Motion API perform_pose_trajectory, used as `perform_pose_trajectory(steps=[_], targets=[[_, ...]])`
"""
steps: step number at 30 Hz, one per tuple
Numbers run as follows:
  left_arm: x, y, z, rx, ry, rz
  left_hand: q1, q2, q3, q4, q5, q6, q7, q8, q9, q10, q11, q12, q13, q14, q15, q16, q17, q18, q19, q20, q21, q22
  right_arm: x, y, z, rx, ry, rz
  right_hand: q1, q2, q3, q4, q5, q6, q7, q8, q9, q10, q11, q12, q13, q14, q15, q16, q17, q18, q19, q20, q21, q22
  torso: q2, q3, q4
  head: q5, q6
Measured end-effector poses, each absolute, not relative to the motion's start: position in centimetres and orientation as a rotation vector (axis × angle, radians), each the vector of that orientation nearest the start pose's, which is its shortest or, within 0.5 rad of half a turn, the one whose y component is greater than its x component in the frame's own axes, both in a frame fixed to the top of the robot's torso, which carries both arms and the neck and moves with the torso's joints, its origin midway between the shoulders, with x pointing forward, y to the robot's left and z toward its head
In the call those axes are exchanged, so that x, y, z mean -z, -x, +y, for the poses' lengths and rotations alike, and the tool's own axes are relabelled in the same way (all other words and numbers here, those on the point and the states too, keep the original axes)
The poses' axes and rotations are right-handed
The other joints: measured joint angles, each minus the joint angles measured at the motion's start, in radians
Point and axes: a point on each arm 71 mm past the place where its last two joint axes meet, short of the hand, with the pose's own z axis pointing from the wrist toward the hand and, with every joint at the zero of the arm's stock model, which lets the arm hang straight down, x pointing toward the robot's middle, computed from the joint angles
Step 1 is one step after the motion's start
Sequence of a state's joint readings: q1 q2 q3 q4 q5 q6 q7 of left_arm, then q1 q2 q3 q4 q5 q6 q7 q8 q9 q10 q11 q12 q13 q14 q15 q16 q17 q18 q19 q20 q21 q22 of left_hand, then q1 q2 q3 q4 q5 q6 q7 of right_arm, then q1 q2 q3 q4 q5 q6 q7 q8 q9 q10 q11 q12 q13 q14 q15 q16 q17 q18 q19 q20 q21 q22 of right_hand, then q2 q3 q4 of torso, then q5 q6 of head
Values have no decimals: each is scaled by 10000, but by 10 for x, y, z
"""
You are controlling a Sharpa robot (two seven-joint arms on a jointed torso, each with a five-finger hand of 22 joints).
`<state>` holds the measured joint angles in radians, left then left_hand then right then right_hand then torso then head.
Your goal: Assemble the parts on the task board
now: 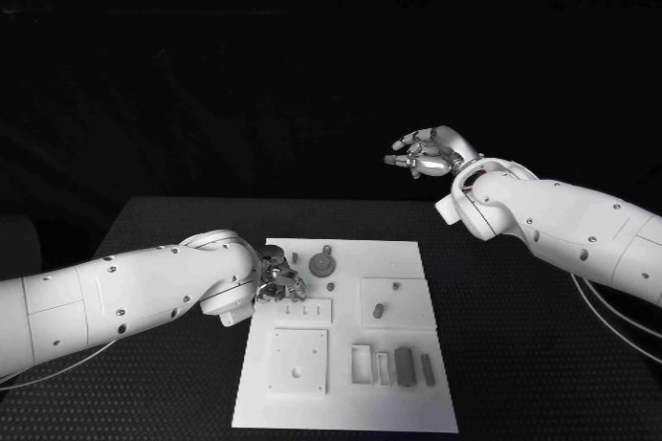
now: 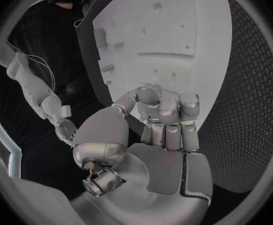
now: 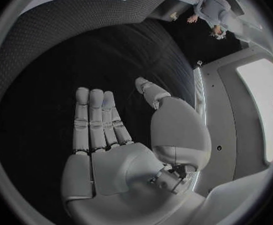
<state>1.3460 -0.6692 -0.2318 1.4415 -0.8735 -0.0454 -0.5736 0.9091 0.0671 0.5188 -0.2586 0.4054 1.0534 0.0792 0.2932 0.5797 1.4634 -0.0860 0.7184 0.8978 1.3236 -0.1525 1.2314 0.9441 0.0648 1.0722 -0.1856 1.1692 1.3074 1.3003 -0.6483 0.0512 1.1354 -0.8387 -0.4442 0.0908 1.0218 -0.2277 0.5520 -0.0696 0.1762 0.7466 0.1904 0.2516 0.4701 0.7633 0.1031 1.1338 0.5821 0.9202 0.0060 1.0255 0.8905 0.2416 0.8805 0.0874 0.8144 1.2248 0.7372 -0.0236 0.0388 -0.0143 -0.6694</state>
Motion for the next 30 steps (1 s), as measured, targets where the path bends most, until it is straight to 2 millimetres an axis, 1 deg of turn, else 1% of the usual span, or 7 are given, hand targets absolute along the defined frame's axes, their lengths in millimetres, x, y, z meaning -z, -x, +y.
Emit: perform_pose_trajectory(steps=[2,4,7,9,13,19,30], targets=[[226,-490,165,4037,3164,23182,0,0,0,0,-1,-2,-3,-1,0,0,0,22,4,-14,-16,1,-11,-2,38,-37,1,0,116,-581,-227,-8964,-4664,14046,506,127,816,-121,-356,-11,10,0,-3,-235,145,-826,-681,-340,226,-871,-627,69,-446,232,-860,-494,-1,0,6,0,-16],[227,-490,165,3925,3106,23232,0,0,0,0,-2,-10,-12,-15,0,-7,6,51,12,-13,-16,30,-25,-4,54,-53,5,0,117,-583,-225,-9180,-4749,14214,659,120,1691,-273,-487,-87,79,2,-7,-426,367,-2256,-1792,-639,678,-2370,-1619,133,-1074,537,-2174,-1323,-1,0,7,0,-43],[228,-490,162,3843,3020,23267,0,0,3,3,-21,-11,-13,-37,0,-39,38,90,12,-13,-17,46,-45,-6,54,-53,73,0,120,-585,-222,-9606,-5065,14422,570,286,2048,-618,-562,-156,47,161,5,-369,771,-4551,-3527,-1155,1411,-4623,-3019,-257,-2072,994,-3914,-2479,-2,1,6,0,-81],[228,-490,160,3833,2980,23270,0,0,27,26,-38,-12,-14,-39,0,-39,38,90,11,-13,-17,70,-59,-6,54,-53,78,0,121,-587,-221,-9904,-5364,14513,510,425,1923,-726,-562,-156,47,213,1,-170,832,-5526,-4215,-1387,1639,-5433,-3582,-328,-2519,1132,-4439,-2731,-3,0,6,-1,-92],[228,-491,159,3799,2950,23267,0,0,32,21,-41,-16,-18,-65,0,-39,38,135,11,-12,-17,86,-87,-5,54,-53,78,-1,123,-589,-221,-10350,-5901,14590,405,529,1554,-683,-406,-156,47,238,-93,283,762,-6793,-5018,-1651,1695,-6221,-4292,-487,-2954,1250,-4865,-2753,1,0,7,6,-128],[228,-491,154,3738,2774,23296,-39,39,36,17,-77,-17,-19,-97,0,-38,39,135,10,5,-33,125,-117,-5,54,-52,110,-1,125,-591,-220,-10635,-6279,14629,485,609,1531,-684,-103,-194,13,238,-199,608,988,-7407,-5155,-1544,1802,-6310,-4592,-491,-2954,1250,-4951,-2638,6,-4,20,-25,-198],[231,-491,149,3647,2510,23336,-80,79,65,43,0,41,38,-117,1,-114,34,211,-13,-12,-57,204,-250,-6,52,-50,189,6,125,-591,-216,-10906,-6374,14708,485,609,1531,-684,-16,-194,12,237,-229,679,987,-7586,-5154,-1543,1802,-6354,-4678,-492,-2953,1249,-4992,-2578,7,-4,8,11,-267]])
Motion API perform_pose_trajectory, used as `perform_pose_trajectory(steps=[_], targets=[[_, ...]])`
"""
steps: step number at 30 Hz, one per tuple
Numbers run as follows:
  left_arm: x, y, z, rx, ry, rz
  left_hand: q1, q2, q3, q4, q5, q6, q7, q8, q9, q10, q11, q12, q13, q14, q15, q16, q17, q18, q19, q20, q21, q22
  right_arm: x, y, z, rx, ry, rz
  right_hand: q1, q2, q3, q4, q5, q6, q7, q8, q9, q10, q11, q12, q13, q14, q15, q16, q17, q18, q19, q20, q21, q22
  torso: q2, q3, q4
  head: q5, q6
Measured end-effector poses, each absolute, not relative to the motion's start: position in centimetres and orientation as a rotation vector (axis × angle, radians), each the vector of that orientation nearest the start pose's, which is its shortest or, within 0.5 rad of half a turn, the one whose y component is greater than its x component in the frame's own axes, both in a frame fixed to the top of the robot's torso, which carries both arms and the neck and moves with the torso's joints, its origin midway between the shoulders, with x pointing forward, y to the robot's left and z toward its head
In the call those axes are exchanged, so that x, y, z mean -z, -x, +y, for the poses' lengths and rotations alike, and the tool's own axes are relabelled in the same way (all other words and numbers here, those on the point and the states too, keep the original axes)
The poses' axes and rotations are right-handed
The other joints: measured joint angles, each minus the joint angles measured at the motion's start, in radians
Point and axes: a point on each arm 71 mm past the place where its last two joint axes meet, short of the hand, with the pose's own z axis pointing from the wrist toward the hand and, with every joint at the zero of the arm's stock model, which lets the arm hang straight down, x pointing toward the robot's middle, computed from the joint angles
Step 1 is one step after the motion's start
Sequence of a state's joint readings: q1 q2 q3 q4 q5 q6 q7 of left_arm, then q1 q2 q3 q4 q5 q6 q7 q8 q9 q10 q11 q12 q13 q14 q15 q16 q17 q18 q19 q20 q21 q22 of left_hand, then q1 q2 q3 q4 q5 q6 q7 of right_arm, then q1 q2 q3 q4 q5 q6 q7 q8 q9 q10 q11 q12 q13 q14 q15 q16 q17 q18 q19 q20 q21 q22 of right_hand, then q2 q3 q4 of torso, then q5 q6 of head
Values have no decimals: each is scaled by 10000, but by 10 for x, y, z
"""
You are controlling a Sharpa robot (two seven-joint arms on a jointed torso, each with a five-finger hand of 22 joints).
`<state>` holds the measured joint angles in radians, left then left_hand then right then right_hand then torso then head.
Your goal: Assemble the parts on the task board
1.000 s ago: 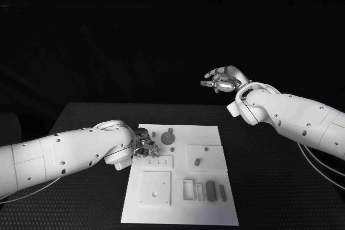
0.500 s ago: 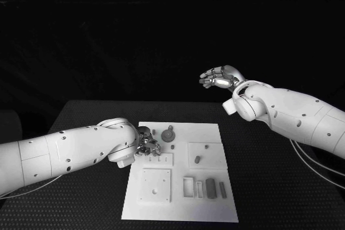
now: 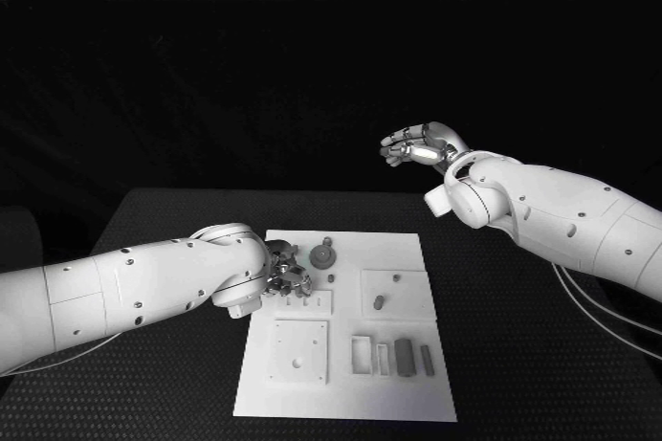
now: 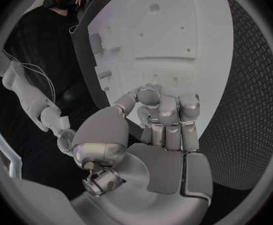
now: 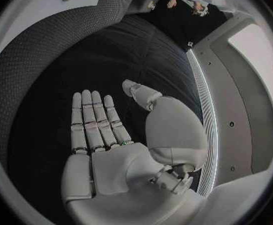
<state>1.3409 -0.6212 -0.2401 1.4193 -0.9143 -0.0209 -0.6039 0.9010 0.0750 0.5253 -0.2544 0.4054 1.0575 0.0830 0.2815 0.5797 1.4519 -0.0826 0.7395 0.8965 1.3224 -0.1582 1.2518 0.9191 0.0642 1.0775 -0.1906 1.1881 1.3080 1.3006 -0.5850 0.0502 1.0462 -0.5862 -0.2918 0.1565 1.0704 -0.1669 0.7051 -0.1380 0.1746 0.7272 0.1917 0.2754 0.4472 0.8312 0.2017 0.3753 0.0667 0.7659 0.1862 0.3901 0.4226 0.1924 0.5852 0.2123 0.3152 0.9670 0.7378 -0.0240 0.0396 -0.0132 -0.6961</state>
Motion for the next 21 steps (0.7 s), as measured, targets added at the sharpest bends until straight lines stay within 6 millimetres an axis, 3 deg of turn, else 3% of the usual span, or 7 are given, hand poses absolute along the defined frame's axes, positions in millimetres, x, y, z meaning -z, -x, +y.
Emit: perform_pose_trajectory(steps=[9,13,21], targets=[[233,-491,148,3575,2354,23335,-234,42,72,50,1,28,24,98,7,-30,-31,48,-27,-25,-36,105,-87,15,-56,52,45,-1,125,-590,-213,-11013,-6346,14762,0,0,0,0,7,1,-1,0,-21,0,0,-57,1,0,0,0,-28,-1,1,0,0,22,-2,-2,6,34,-56],[235,-490,148,3495,2154,23331,-415,83,78,47,138,36,30,121,586,-55,-55,108,-53,-35,-48,183,-147,19,-136,57,122,-2,125,-590,-212,-11037,-6337,14787,0,0,0,0,7,1,-1,-1,-21,0,0,-105,2,19,17,0,-45,-1,1,0,-39,36,-5,-2,7,45,-85],[237,-489,147,3319,1735,23277,-666,130,135,-8,355,50,19,142,921,-70,-70,156,-102,-62,-77,272,-262,59,-185,104,163,-2,126,-590,-212,-11054,-6327,14823,0,-1,0,0,6,2,-1,-2,-42,35,36,-135,2,40,35,-37,-65,-4,-35,35,-39,62,-6,-8,7,41,-123]])
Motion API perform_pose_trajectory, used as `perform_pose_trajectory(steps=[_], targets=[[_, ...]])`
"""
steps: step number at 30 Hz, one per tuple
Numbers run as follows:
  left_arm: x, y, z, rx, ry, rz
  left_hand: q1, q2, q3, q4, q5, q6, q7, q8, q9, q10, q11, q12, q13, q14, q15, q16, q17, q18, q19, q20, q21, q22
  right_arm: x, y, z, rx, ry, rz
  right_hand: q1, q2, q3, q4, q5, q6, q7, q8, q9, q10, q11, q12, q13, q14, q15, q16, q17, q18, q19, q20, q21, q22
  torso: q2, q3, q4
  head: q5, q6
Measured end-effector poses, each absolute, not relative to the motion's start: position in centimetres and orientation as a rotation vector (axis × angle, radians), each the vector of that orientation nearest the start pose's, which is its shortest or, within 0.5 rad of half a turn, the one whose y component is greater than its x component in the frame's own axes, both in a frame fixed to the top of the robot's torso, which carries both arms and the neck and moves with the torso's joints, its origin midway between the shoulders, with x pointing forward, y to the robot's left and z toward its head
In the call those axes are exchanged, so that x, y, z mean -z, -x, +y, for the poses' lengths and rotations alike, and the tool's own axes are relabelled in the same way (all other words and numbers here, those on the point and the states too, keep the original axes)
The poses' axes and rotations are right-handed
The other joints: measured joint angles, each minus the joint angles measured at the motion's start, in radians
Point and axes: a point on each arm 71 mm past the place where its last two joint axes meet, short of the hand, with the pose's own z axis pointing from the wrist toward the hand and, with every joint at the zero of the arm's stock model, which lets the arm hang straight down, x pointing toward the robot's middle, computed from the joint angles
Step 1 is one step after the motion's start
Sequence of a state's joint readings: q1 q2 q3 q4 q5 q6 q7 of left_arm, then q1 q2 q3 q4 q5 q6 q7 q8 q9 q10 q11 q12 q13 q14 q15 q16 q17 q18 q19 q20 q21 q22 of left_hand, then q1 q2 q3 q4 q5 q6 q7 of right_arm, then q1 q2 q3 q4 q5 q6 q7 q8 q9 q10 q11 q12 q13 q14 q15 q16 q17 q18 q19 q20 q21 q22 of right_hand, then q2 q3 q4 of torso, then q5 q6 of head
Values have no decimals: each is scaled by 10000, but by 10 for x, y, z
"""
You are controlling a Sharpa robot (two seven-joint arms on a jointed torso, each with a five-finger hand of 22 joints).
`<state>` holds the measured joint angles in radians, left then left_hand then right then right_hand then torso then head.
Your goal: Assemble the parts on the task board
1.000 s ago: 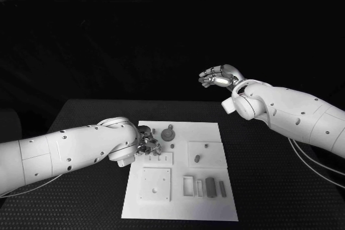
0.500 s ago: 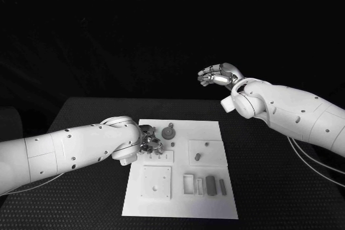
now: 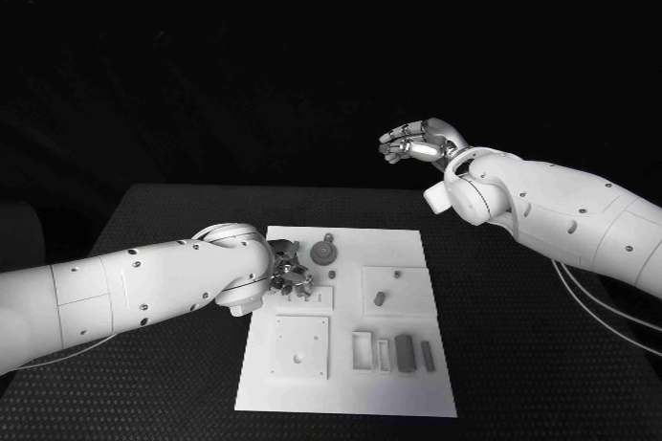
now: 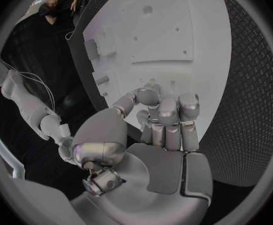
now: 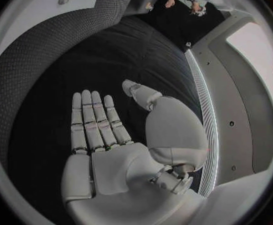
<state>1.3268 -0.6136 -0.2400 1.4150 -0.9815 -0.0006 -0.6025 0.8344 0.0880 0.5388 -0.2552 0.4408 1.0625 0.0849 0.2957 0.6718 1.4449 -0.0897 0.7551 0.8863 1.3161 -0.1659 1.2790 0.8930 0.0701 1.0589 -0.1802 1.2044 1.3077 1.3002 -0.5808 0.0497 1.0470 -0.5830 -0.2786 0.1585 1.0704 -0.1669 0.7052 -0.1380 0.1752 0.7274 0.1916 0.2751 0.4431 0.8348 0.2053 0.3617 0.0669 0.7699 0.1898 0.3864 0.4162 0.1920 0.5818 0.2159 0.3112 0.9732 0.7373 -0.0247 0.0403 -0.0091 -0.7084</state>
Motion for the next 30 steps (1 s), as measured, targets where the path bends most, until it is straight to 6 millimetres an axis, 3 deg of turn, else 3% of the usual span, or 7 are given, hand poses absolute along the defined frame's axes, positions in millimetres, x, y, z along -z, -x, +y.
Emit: perform_pose_trajectory(steps=[8,10,12,18,30], targets=[[238,-489,147,3239,1534,23300,-232,159,56,-54,267,3,-2,0,130,-22,-22,69,-81,-18,-19,105,-151,21,-87,17,34,-1,127,-590,-211,-11077,-6320,14866,39,39,-27,-27,40,0,0,-1,-11,2,-2,-59,0,0,0,0,-27,0,0,0,0,22,-5,1,0,21,-41],[238,-489,147,3229,1506,23312,-262,121,457,-12,-241,3,-3,-4,130,-24,-24,90,-130,-19,-20,155,-230,25,-87,17,35,-1,127,-590,-211,-11082,-6318,14879,39,39,-27,-28,40,0,0,-1,-11,36,-36,-59,1,0,-1,0,-28,1,0,0,0,22,-5,1,0,25,-46],[238,-489,147,3220,1493,23321,-337,31,761,-5,-467,4,-3,-5,130,-31,-30,117,-180,-20,-20,222,-310,27,-87,17,78,-2,127,-590,-211,-11086,-6317,14886,39,39,-27,-28,40,0,-1,-1,-12,36,-36,-59,1,0,-1,0,-38,0,0,0,0,23,-6,1,0,26,-47],[240,-488,146,3192,1458,23365,-409,-79,925,2,-491,5,-4,-6,130,-31,-30,155,-205,-21,-21,222,-368,33,-87,17,114,-2,128,-590,-210,-11103,-6316,14919,39,39,-27,-27,40,1,-1,-1,-21,36,-36,-99,1,1,-1,0,-46,0,1,0,0,33,-6,1,0,31,-63],[244,-486,145,3170,1323,23398,-409,-79,945,20,-547,15,-14,-57,153,-31,-31,155,-246,-23,-23,267,-426,42,-86,18,114,-3,131,-589,-209,-11132,-6317,14991,39,39,-55,-56,39,1,-1,-1,-30,72,0,-144,2,1,-3,1,-71,1,1,0,-36,58,-2,2,-5,9,-60]])
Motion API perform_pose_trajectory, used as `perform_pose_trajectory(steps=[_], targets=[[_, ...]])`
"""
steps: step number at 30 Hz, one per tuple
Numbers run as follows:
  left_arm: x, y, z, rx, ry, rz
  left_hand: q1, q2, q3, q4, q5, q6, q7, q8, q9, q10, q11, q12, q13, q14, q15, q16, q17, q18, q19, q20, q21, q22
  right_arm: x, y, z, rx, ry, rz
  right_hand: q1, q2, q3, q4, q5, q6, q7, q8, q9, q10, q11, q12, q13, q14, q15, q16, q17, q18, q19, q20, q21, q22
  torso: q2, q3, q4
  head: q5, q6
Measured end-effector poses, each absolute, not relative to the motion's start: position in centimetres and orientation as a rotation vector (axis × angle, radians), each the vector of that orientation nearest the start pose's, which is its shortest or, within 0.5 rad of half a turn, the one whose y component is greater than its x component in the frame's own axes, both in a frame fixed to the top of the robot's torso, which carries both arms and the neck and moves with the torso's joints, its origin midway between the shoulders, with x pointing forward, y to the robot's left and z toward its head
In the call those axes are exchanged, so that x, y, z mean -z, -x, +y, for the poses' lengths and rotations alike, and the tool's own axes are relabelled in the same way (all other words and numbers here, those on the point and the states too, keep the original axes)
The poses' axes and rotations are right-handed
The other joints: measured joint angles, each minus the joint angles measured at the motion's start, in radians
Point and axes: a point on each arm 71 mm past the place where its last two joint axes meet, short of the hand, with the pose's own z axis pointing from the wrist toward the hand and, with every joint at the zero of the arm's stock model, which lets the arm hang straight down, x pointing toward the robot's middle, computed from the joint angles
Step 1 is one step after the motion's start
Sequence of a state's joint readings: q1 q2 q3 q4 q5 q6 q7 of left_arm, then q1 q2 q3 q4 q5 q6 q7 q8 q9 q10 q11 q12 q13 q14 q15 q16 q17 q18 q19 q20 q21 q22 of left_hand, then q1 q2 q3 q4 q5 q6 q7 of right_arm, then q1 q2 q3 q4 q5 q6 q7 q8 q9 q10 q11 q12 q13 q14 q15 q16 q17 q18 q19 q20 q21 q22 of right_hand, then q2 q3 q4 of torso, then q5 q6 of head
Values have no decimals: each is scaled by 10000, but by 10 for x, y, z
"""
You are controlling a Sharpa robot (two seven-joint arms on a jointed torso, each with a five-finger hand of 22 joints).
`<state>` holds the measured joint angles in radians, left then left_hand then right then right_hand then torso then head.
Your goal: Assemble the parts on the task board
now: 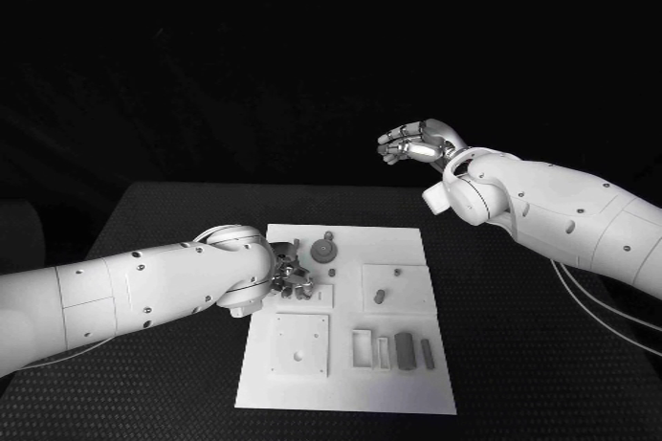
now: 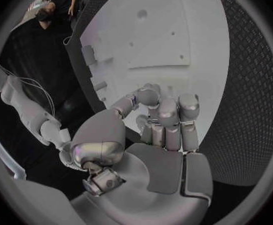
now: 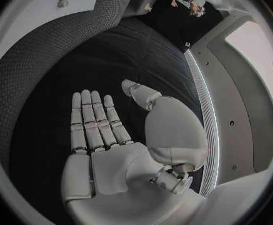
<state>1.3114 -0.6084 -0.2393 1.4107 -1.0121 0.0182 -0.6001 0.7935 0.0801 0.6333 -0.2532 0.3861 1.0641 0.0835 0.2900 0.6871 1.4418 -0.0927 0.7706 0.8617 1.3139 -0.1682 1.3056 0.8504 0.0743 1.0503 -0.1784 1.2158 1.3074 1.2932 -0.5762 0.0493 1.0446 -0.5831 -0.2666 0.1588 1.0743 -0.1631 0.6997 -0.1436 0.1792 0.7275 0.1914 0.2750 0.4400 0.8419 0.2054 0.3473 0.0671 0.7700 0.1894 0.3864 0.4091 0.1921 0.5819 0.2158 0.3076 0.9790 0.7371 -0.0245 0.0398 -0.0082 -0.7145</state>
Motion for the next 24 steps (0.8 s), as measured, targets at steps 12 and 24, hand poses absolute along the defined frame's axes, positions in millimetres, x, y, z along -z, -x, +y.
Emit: perform_pose_trajectory(steps=[12,24], targets=[[243,-487,146,3105,1151,23274,-43,-40,76,23,-20,1,-1,-40,-2,0,0,0,-23,-1,-1,0,-38,9,1,1,0,-1,132,-589,-208,-11176,-6306,15056,0,0,0,0,40,1,0,0,-21,0,0,-39,1,1,-1,0,-27,-1,0,0,0,24,2,4,2,12,-7],[243,-487,146,3123,1121,23106,-89,-16,220,98,-14,2,-1,-82,13,0,-1,0,-35,-10,-10,39,-65,30,2,3,0,7,134,-588,-208,-11181,-6316,15089,0,0,0,0,78,1,0,0,-30,5,-5,-78,1,-27,24,-23,-40,0,1,0,0,38,1,4,5,21,-40]])
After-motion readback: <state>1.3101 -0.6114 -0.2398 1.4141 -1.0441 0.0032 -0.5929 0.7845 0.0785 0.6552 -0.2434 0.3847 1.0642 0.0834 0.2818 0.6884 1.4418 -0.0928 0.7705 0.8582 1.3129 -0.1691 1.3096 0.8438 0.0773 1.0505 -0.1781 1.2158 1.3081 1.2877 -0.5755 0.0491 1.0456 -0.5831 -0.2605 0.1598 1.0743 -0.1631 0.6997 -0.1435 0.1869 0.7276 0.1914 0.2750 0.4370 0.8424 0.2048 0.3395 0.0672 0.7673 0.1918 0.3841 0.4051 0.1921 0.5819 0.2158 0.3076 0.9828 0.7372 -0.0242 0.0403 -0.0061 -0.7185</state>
